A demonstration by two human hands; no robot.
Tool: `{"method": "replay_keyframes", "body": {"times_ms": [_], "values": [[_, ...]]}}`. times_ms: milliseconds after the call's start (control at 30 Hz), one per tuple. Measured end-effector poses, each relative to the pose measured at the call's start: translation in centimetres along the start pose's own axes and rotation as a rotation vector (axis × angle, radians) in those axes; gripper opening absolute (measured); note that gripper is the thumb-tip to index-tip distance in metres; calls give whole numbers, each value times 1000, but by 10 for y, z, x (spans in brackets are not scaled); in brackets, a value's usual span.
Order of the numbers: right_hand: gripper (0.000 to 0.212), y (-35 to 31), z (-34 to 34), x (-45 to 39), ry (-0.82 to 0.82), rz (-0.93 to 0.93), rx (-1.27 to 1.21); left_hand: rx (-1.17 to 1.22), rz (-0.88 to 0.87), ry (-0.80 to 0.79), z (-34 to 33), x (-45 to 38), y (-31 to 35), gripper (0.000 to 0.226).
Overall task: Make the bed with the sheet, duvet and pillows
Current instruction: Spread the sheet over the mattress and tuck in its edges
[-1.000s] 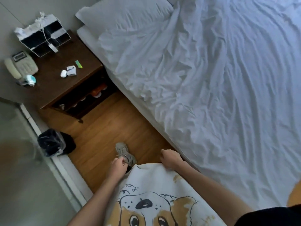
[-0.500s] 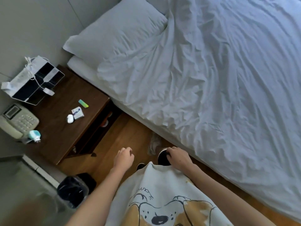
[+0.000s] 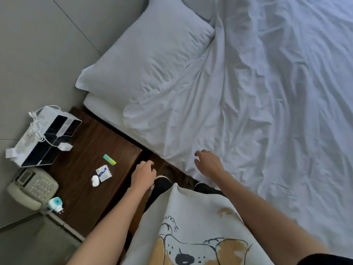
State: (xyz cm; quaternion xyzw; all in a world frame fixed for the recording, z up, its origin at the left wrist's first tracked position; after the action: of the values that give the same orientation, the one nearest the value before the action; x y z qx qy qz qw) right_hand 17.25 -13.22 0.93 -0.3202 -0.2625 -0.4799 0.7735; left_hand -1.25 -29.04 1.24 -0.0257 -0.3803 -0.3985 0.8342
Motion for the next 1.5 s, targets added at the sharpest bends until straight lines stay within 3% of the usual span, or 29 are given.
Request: {"method": "replay_keyframes", "body": {"times_ms": [167, 433, 633, 800, 900, 1033, 1167, 1300, 1433, 1500], "values": [[38, -21, 23, -61, 91, -107, -67, -78, -89, -12, 47, -94, -9, 40], [59, -110, 17, -214, 106, -31, 35, -351, -291, 78, 93, -270, -29, 63], [95, -174, 24, -328, 206, 212, 398, -251, -380, 126, 78, -341, -42, 89], [115, -160, 8, -377, 118, 255, 722, -176, -417, -2, 29, -347, -39, 113], [102, -133, -3, -387, 71, 168, 826, -267, -423, -47, 7, -348, -32, 111], [10, -134, -10, -379, 195, 211, 802, -343, -459, -40, -2, -353, -26, 95], [25, -134, -10, -356, 214, 203, 668, -245, -518, 19, 3, -348, -26, 74], [31, -140, 23, -313, 384, 189, 439, -60, -492, -24, 13, -337, -24, 66], [25, -151, 40, -268, 343, 199, 431, 29, -497, -119, 35, -302, -8, 27], [27, -164, 55, -248, 350, 212, 410, 43, -528, -131, 56, -276, -4, 17]]}}
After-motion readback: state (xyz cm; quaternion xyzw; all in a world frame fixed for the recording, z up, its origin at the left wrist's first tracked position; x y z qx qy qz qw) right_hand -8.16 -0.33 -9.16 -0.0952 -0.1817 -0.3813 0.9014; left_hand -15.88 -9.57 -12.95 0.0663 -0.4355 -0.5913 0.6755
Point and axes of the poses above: each hand's wrist, its own x-axis away from the middle knuckle, its own z-axis out of the back of the hand, y = z × x, the point moved 9 cm from there along -x, towards the middle knuckle, and after that the axes turned 9 degrees about -z, right-handed, at the moved point
